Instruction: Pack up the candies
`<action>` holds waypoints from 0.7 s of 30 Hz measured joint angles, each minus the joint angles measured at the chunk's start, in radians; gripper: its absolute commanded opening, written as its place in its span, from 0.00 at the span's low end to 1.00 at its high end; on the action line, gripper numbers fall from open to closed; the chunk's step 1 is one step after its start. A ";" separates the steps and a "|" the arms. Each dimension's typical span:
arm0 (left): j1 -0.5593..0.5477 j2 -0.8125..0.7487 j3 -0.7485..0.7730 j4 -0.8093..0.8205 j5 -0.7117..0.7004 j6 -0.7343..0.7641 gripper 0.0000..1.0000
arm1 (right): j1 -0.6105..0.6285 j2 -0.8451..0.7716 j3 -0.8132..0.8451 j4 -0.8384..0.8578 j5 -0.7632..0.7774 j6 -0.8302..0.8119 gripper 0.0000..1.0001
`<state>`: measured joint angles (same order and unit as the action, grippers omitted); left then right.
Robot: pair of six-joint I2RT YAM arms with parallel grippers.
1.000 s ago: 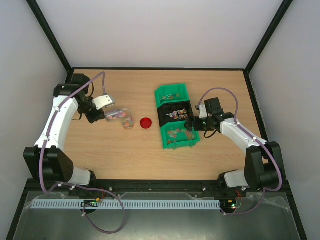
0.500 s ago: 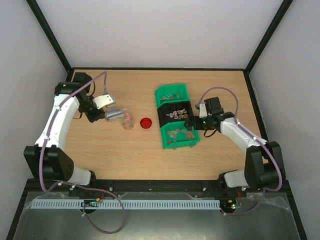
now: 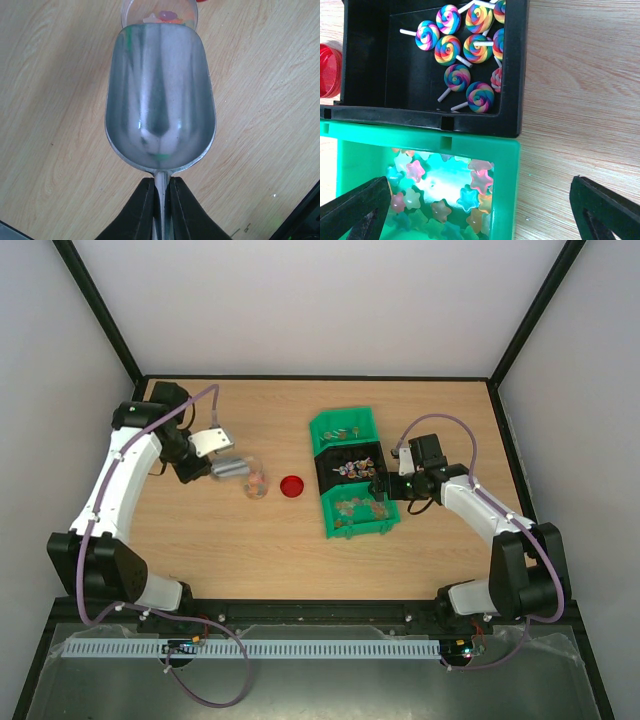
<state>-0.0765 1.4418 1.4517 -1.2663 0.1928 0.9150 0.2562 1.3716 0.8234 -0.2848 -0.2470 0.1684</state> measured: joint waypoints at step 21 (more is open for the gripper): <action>0.014 -0.121 0.034 0.100 0.003 -0.048 0.02 | 0.000 0.000 0.003 0.002 0.005 -0.005 0.99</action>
<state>-0.0628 1.3205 1.4853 -1.1667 0.1959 0.8665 0.2562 1.3716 0.8265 -0.2825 -0.2417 0.1635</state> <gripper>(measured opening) 0.095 0.986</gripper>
